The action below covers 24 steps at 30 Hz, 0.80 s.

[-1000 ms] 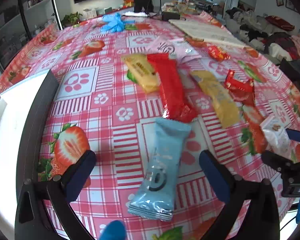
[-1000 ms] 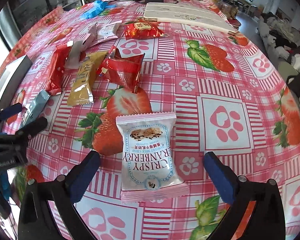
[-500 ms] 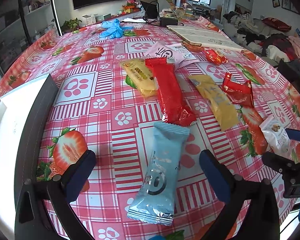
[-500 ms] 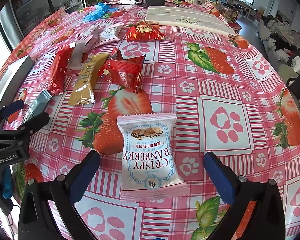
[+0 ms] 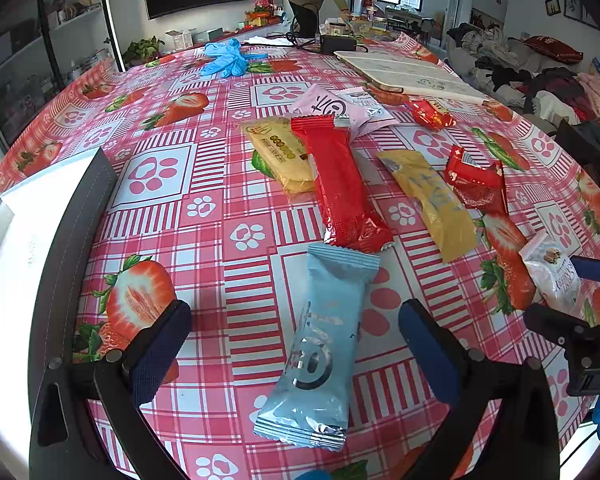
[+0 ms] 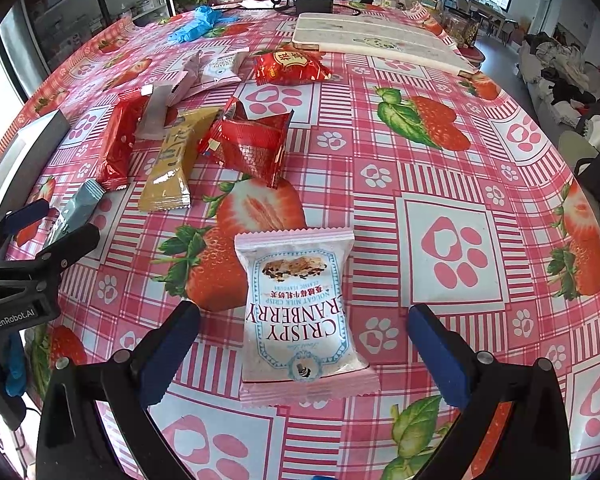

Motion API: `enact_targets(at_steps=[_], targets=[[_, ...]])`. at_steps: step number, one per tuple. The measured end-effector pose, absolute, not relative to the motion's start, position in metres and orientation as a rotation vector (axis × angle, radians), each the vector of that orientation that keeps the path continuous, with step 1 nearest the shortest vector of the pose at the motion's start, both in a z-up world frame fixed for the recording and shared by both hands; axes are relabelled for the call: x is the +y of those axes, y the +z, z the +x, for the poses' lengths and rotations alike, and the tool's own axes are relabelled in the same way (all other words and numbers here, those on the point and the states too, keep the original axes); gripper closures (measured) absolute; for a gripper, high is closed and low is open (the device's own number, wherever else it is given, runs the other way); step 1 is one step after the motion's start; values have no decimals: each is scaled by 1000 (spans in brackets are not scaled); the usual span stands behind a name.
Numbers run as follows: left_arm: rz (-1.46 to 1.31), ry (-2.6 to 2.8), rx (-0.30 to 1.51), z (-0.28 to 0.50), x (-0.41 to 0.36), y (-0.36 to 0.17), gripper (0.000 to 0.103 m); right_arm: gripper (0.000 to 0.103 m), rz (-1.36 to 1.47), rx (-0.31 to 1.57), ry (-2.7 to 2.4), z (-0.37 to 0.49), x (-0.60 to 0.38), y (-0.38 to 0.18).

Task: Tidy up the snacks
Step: 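Lower open left gripper around blue bar while right gripper straddles Crispy Cranberry packet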

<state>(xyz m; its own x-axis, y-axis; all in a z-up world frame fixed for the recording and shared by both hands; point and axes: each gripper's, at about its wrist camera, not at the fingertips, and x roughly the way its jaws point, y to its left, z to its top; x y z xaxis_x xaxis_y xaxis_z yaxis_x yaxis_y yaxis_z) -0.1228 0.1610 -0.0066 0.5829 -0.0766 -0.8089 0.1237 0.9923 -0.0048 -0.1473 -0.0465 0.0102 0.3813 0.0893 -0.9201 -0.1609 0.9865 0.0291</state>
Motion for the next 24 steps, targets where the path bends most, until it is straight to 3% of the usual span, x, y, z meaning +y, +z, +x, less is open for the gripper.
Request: enact_targets(at_steps=[24], targets=[[55, -117, 943, -123, 161, -6, 0, 0, -75, 1164, 168, -147, -46, 11]])
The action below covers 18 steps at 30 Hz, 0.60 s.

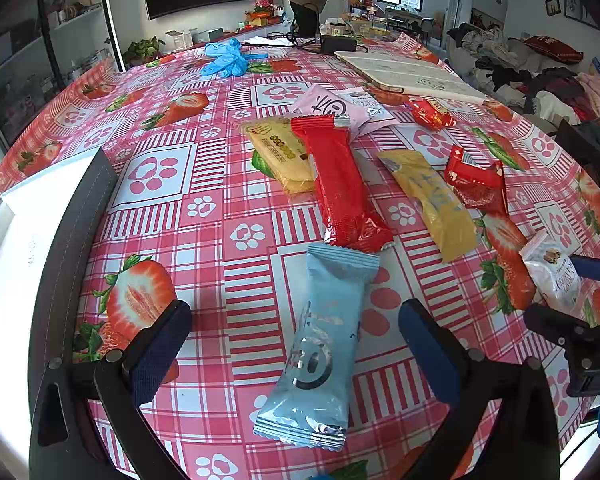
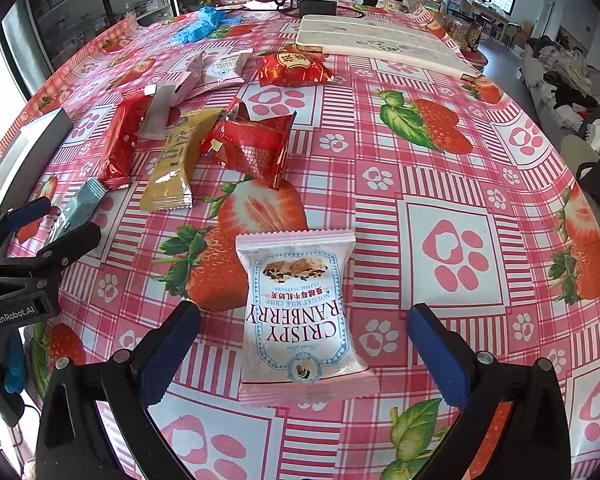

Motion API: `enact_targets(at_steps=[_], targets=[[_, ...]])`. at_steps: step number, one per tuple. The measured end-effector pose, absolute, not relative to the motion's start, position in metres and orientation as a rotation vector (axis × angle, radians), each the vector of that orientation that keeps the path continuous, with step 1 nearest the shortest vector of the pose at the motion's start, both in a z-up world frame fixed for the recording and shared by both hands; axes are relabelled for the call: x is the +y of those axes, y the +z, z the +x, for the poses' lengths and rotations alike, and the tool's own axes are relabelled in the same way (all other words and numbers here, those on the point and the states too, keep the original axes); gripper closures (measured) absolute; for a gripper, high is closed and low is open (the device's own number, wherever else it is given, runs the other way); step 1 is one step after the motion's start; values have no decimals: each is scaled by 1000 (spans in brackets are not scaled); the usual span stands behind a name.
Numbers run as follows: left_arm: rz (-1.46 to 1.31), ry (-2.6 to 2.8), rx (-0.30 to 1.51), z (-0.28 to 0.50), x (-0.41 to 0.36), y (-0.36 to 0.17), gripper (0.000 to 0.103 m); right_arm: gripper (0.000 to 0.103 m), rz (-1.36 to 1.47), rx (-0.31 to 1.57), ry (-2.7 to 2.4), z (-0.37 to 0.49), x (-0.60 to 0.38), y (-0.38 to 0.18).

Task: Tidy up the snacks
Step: 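Lower open left gripper around blue bar while right gripper straddles Crispy Cranberry packet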

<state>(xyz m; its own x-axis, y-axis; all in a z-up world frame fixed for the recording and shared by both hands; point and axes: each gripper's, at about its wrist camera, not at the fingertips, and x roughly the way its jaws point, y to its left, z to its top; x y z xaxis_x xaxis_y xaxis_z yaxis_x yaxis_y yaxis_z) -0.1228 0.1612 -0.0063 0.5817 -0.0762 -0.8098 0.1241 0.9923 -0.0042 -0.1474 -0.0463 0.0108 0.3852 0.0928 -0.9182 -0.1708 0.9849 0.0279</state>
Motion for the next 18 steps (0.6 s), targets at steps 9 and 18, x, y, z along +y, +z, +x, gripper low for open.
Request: enact_targets(at_steps=[9, 18], targets=[[55, -117, 943, -123, 161, -6, 0, 0, -76, 1159, 169, -148, -47, 10], [55, -117, 944, -123, 161, -6, 0, 0, -76, 1156, 169, -149, -47, 10]])
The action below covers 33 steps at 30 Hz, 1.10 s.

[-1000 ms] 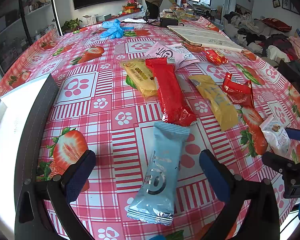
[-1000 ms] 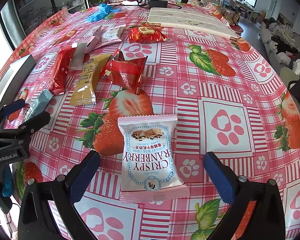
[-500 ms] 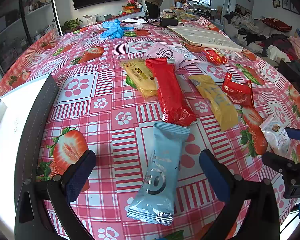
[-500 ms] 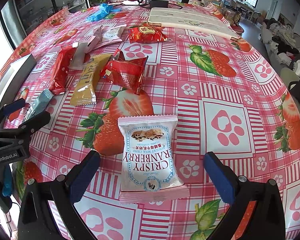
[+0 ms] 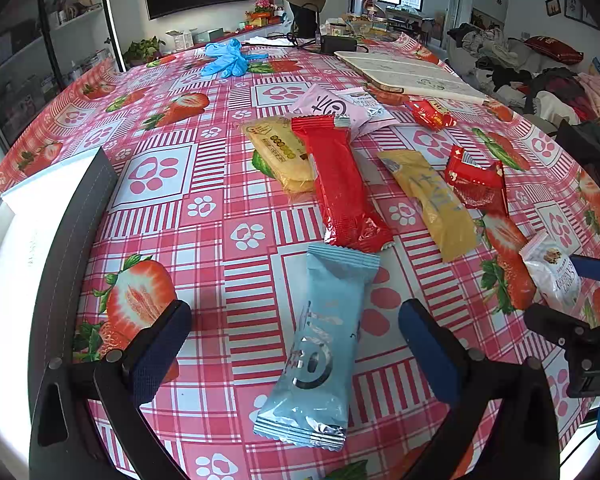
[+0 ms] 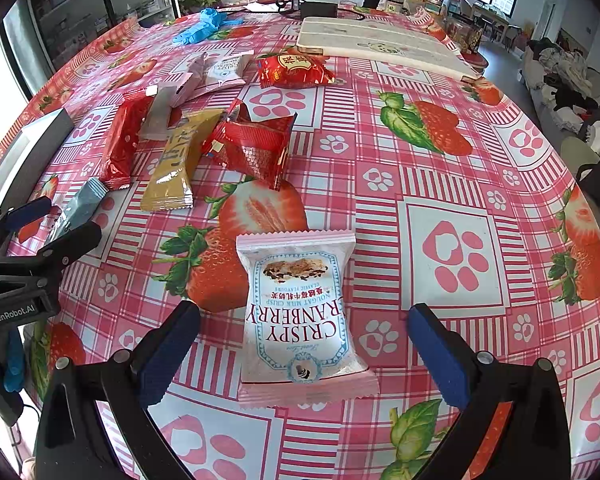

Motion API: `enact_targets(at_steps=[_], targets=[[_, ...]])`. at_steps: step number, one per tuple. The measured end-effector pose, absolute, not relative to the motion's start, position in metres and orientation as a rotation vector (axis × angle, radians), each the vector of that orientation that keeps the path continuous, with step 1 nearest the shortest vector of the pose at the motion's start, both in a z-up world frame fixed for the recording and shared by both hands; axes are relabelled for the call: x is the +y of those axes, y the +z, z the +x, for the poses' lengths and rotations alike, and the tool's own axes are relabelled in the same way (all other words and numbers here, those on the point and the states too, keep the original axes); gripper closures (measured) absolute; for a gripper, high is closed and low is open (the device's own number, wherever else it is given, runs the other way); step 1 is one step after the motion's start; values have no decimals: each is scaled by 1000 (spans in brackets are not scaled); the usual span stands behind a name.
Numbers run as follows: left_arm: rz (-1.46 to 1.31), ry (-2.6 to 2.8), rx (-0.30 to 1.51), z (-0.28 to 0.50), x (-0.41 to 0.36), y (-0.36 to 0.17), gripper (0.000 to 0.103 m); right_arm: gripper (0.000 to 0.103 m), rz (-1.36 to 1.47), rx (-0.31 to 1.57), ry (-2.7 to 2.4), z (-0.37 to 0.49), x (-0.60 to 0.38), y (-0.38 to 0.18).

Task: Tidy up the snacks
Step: 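Lower open left gripper around blue bar while right gripper straddles Crispy Cranberry packet, then close left gripper on blue bar while right gripper closes on Crispy Cranberry packet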

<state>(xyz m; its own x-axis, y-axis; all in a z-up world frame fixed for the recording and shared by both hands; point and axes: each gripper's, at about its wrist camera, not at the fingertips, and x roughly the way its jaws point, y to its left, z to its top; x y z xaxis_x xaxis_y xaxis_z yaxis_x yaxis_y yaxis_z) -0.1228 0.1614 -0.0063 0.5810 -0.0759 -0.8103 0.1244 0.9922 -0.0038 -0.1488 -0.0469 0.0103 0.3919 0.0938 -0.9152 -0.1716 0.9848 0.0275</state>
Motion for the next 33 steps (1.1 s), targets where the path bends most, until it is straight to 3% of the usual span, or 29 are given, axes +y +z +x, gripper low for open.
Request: enact_targets(at_steps=[15, 23, 25, 27, 28, 30, 32, 33], targets=[[56, -117, 944, -123, 161, -6, 0, 0, -77, 1165, 170, -149, -47, 11], [64, -94, 1015, -121, 158, -2, 0, 0, -96, 1262, 186, -133, -45, 10], [72, -107, 1047, -121, 156, 0, 5, 0, -99, 1287, 182, -128, -44, 10], [80, -124, 1068, -122, 153, 4, 18, 3, -101, 1298, 182, -125, -42, 10], [84, -134, 1074, -123, 151, 6, 23, 9, -101, 1297, 184, -124, -42, 12], [97, -155, 1076, -125, 145, 10, 59, 28, -101, 1284, 189, -125, -40, 17], [113, -164, 1088, -127, 139, 12, 78, 63, -98, 1275, 191, -122, -39, 23], [114, -159, 1091, -127, 138, 13, 78, 63, -92, 1274, 189, -122, -39, 24]])
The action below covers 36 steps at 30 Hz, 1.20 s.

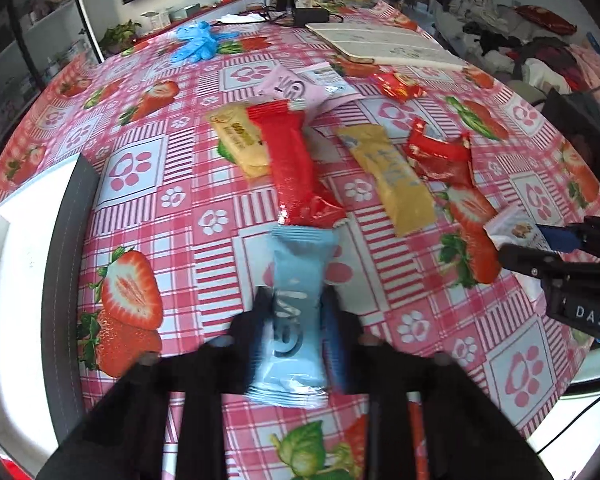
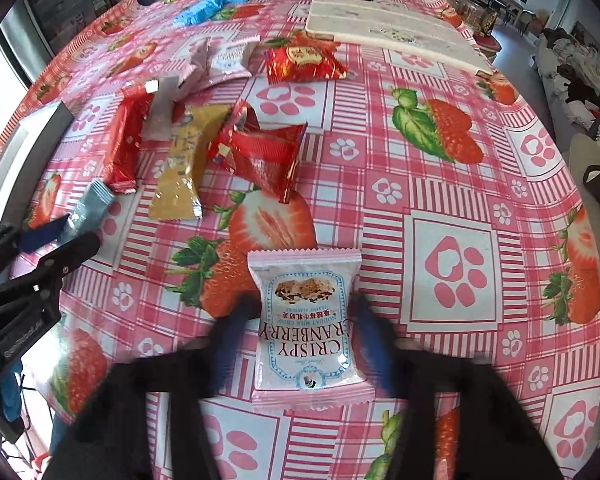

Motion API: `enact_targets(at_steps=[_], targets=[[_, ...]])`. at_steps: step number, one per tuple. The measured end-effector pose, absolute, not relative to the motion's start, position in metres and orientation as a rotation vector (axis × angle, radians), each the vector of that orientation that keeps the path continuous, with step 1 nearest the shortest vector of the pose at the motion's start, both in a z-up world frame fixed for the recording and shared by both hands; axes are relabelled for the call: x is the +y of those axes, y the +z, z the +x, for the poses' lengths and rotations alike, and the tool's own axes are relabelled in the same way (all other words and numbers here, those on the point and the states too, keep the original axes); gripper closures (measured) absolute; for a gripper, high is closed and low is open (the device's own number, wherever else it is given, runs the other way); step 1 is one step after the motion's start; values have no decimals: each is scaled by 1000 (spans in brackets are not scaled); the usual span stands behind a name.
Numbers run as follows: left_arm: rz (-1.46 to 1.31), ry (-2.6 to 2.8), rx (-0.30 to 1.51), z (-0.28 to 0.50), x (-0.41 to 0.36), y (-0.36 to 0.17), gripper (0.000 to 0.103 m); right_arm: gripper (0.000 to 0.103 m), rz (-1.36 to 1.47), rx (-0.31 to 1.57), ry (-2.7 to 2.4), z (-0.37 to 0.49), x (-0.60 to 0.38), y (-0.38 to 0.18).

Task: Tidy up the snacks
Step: 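Close left gripper on blue bar while right gripper closes on Crispy Cranberry packet, then carry both packets into the white tray and open both grippers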

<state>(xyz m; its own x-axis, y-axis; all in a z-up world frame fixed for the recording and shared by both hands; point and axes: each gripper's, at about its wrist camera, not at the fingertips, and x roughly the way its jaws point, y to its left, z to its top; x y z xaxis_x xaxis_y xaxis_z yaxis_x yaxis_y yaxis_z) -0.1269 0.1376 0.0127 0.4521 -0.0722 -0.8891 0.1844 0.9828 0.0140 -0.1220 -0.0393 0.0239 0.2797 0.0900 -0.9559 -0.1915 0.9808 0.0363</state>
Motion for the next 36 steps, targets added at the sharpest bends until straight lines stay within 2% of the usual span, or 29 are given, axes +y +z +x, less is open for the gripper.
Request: enact_targets(at_steps=[7, 16, 26, 36], targets=[[92, -152, 1102, -144, 146, 21, 78, 63, 69, 1279, 242, -139, -50, 27], [18, -107, 1015, -160, 190, 68, 78, 63, 97, 1245, 328, -140, -20, 54], [-68, 58, 909, -177, 286, 103, 78, 63, 48, 1212, 546, -134, 89, 92], [-163, 230, 956, -193, 378, 74, 78, 63, -75, 1208, 750, -132, 236, 103]])
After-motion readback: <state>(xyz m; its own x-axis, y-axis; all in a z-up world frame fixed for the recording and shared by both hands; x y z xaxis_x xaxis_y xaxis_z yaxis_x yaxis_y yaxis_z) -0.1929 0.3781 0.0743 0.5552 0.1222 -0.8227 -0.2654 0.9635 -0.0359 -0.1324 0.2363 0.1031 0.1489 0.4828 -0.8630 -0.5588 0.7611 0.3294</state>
